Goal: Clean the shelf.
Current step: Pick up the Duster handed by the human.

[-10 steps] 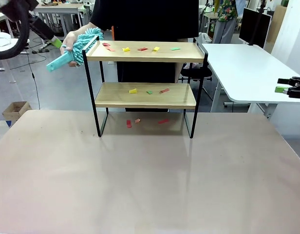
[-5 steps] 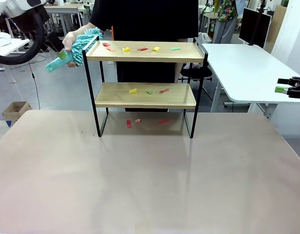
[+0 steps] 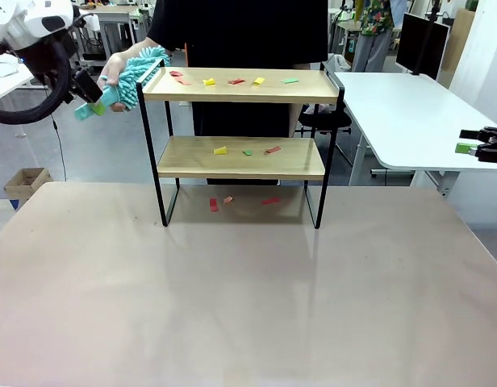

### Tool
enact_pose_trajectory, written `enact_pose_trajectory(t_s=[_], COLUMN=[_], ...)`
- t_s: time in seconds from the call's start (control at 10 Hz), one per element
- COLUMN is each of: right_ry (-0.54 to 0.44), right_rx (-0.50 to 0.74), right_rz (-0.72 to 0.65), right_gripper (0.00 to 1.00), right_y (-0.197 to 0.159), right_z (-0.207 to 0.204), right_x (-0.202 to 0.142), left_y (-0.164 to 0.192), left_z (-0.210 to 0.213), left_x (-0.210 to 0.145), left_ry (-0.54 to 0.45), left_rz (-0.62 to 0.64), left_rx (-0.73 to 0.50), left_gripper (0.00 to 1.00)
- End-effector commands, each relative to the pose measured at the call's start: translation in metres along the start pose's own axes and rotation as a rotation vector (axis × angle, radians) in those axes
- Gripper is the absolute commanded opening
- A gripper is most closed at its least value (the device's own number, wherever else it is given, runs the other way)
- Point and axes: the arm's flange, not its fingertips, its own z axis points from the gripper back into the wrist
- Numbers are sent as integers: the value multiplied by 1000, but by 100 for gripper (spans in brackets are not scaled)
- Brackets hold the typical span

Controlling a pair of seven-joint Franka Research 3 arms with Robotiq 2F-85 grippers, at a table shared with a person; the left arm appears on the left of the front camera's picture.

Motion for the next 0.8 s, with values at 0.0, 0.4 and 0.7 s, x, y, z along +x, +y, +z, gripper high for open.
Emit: enact_pose_trajectory(t_s=[0.0, 0.4, 0.7], right_ry=[-2, -2, -2], right_rx=[2, 2, 2], right_rz=[5, 5, 5], right_gripper=[100, 100, 100], right_y=[0, 0, 0], right_z=[-2, -2, -2], right_x=[3, 3, 3], left_y=[-7, -13, -16], left_z=[-2, -1, 1], left_x=[-5, -1, 1], left_ry=[-31, -74, -76], left_rz=[36, 47, 52], left_rx=[-8, 16, 5], left_gripper=[100, 0, 16])
